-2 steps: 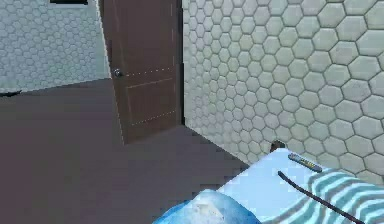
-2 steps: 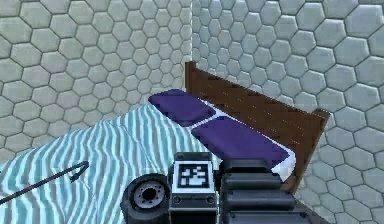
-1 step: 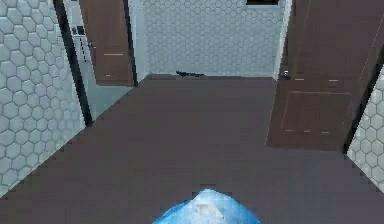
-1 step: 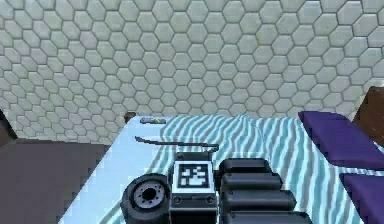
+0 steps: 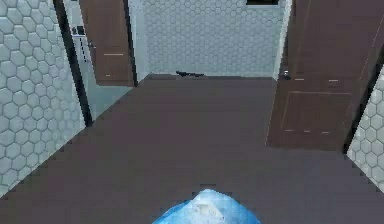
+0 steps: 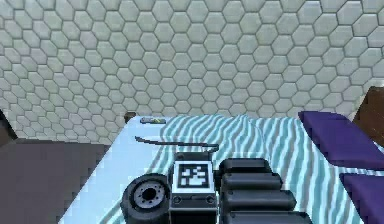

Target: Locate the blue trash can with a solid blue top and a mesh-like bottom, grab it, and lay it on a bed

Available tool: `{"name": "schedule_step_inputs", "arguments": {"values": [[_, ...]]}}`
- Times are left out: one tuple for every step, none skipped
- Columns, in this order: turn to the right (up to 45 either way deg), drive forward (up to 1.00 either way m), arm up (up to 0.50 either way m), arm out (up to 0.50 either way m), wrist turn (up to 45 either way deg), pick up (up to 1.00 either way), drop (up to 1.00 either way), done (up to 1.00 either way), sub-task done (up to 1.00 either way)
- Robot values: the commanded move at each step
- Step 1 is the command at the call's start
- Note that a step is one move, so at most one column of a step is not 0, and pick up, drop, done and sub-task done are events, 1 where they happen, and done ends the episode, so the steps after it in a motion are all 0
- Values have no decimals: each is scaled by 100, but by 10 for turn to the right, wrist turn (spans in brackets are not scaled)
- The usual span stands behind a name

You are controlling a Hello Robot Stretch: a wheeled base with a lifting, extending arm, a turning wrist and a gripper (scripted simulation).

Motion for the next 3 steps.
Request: {"name": "schedule_step_inputs", "arguments": {"values": [[240,0,0,0,0,0,0,0,0],[0,0,0,48,0,0,0,0,0],[0,0,0,0,450,0,0,0,0]]}}
